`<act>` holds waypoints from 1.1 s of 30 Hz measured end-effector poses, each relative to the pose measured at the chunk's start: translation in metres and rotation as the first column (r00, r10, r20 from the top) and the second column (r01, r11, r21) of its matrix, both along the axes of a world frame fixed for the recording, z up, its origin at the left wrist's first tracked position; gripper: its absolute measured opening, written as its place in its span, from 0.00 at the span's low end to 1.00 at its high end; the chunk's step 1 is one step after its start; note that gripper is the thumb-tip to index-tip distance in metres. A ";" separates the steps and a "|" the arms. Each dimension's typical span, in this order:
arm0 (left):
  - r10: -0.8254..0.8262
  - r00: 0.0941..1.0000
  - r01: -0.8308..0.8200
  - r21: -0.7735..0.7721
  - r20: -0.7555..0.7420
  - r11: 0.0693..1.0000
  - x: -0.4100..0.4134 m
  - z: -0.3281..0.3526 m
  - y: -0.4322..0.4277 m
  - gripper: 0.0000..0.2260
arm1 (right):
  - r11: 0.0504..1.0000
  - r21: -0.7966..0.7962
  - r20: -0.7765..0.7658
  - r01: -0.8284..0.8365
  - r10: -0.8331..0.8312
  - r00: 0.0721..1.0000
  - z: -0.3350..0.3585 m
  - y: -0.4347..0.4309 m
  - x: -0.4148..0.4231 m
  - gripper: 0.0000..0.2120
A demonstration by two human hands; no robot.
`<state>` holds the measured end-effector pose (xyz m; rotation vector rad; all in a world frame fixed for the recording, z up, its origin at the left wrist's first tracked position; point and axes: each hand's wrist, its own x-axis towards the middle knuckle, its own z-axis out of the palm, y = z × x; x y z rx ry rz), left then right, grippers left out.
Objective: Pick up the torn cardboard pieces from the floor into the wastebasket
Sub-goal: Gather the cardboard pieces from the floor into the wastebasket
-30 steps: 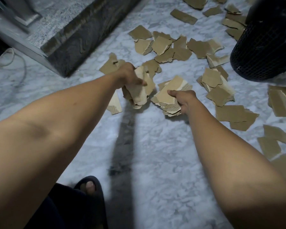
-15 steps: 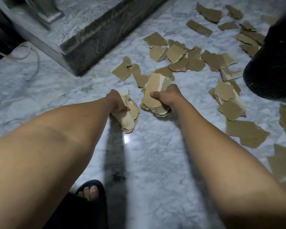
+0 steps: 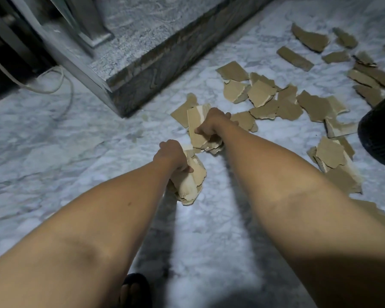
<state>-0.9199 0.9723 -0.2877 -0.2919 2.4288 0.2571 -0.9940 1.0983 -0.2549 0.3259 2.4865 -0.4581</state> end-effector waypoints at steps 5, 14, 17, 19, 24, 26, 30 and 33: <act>-0.091 0.993 0.098 -0.095 0.073 0.991 0.003 0.010 0.004 0.37 | 0.997 -0.022 0.060 -0.071 0.072 0.996 -0.007 -0.007 0.001 0.11; -0.021 1.000 0.021 -0.061 0.007 0.998 0.016 0.014 0.009 0.19 | 0.979 -0.183 0.024 -0.090 0.096 0.995 0.008 -0.004 0.036 0.14; -0.086 0.996 0.089 -0.092 0.038 0.992 0.016 0.021 0.010 0.14 | 0.975 -0.205 -0.048 -0.090 0.082 0.995 0.012 0.006 0.052 0.20; -0.216 0.967 0.231 -0.109 0.137 0.967 0.007 0.031 0.006 0.26 | 0.970 -0.240 -0.039 -0.047 0.038 0.998 0.016 0.025 0.059 0.30; -0.197 0.974 0.188 0.086 0.110 0.978 -0.046 0.056 -0.001 0.31 | 0.777 -0.526 0.112 0.346 -0.340 0.934 0.031 0.096 0.065 0.27; -0.115 0.992 0.110 0.111 0.046 0.988 -0.066 0.046 0.003 0.31 | 0.553 -0.629 0.231 0.547 -0.538 0.810 0.026 0.112 0.058 0.29; -0.110 0.992 0.109 -0.020 -0.055 0.994 -0.077 0.006 0.010 0.35 | 0.232 -0.654 0.377 0.720 -0.726 0.576 -0.070 0.147 -0.002 0.62; -0.201 0.977 0.187 -0.160 -0.078 0.969 -0.074 -0.001 0.013 0.39 | 0.117 -0.650 0.351 0.751 -0.830 0.433 -0.108 0.146 -0.030 0.47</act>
